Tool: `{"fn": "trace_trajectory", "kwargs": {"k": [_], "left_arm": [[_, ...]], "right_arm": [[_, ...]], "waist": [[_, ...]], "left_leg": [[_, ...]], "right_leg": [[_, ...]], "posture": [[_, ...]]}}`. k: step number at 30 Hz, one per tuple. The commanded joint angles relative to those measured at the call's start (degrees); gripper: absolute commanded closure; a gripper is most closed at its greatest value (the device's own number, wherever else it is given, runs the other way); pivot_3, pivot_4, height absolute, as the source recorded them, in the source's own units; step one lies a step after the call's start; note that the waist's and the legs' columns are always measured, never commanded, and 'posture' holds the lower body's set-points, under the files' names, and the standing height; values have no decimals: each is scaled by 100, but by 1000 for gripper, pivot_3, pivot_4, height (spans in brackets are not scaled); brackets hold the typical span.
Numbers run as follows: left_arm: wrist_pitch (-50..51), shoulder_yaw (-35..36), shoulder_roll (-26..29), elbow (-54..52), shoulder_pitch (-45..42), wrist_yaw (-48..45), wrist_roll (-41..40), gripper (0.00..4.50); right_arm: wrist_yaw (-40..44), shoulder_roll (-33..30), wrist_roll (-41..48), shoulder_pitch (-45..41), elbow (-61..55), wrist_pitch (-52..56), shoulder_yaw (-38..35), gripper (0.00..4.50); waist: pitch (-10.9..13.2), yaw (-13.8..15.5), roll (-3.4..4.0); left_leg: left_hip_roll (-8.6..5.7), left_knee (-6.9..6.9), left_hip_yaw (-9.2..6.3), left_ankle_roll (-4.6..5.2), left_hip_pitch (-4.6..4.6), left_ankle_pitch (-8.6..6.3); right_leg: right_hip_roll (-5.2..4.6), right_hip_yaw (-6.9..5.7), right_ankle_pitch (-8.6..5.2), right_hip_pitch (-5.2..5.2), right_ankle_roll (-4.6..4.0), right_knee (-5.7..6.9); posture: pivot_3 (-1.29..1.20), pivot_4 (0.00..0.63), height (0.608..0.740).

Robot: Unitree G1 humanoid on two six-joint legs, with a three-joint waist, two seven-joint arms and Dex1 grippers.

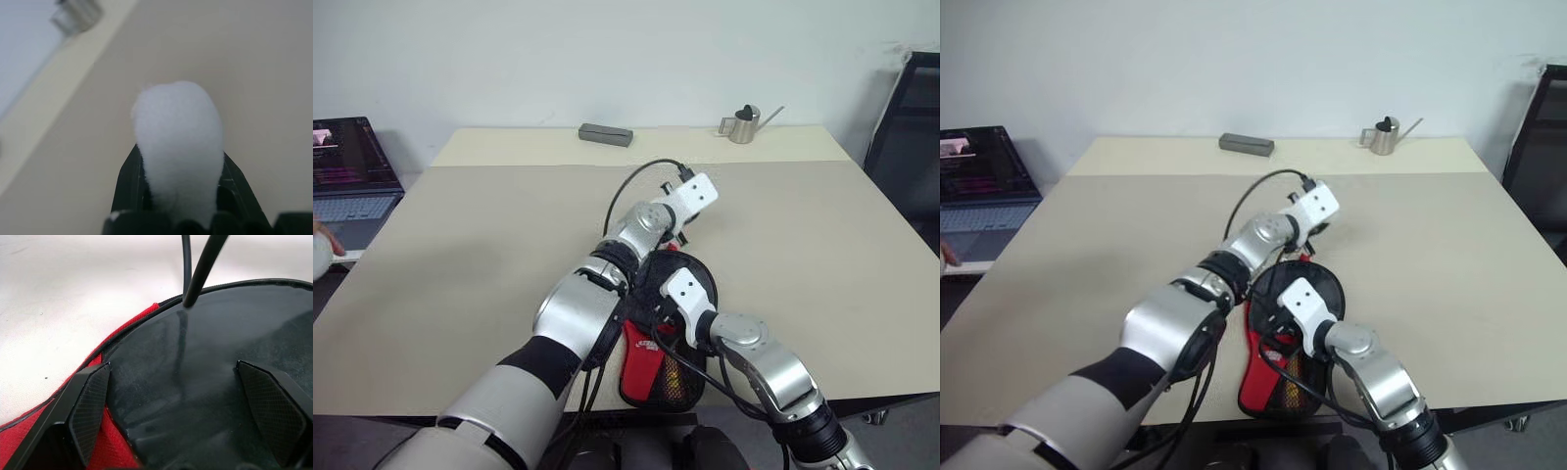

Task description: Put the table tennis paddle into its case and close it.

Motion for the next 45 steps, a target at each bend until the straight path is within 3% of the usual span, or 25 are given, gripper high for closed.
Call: {"fn": "trace_trajectory", "kwargs": {"k": [1,3,13,16,25,30,32,35,37,41,45], "left_arm": [[-26,-186,8,-115,149,-262,165,3978],[52,-144,12,-122,231,-420,104,3978],[190,192,284,-158,129,6,-118,428],[238,389,398,-168,52,118,-255,428],[205,1258,1534,-279,-103,213,-983,428],[53,1788,2036,-471,90,-966,-1670,428],[111,1961,2212,-670,372,-2053,-2060,428],[619,1853,2446,-1741,1342,-4141,-2639,428],[1284,1646,2523,-3004,2161,-4830,-3009,428],[2847,1346,2743,-5712,3658,-5193,-3751,428],[3623,1195,2924,-7133,4431,-5125,-4223,428]], "right_arm": [[55,-6,53,247,288,337,316,0],[45,2,58,234,304,330,308,0],[124,-20,82,36,527,207,278,0],[193,-53,89,-67,676,119,239,0],[573,-252,80,-569,1332,-313,64,0],[749,-344,219,-738,1360,-337,-215,0],[852,-439,317,-797,1310,-313,-363,0],[1026,-651,516,-814,1048,-219,-590,0],[1181,-815,704,-791,872,-130,-764,0],[1481,-1184,1113,-673,407,106,-1106,0],[1774,-1619,1517,-550,-58,306,-1439,0]], "waist": [[-1,-23,2],[-1,-26,2],[-5,-27,2],[-5,-32,2],[-5,-13,1],[-4,-3,-1],[-4,-2,0],[-6,-12,4],[-4,-15,4],[10,-11,-3],[10,24,-1]], "left_leg": [[1,0,0,0,2,0],[3,-1,-2,0,2,0],[4,0,-4,0,7,0],[5,0,-4,0,10,0],[5,0,-11,0,52,0],[2,-1,-12,-1,76,0],[2,-2,-13,-1,76,0],[2,-6,-9,-1,78,0],[4,-11,-7,-1,80,0],[26,-15,-25,0,64,-1],[42,-9,-30,-1,42,-1]], "right_leg": [[0,1,0,0,0,2],[3,0,0,-2,0,4],[2,0,0,1,1,6],[3,0,0,1,1,8],[3,-11,0,55,3,0],[0,-13,0,83,4,-8],[0,-15,0,82,4,-7],[-1,-11,1,83,3,-8],[-1,-5,9,82,-12,-9],[-1,-2,16,68,-29,-11],[-4,-3,16,54,-31,-11]], "posture": [[0,150,740],[0,150,740],[0,150,740],[0,150,740],[0,150,740],[0,150,740],[0,150,740],[0,150,740],[0,150,740],[0,150,740],[0,150,740]]}}
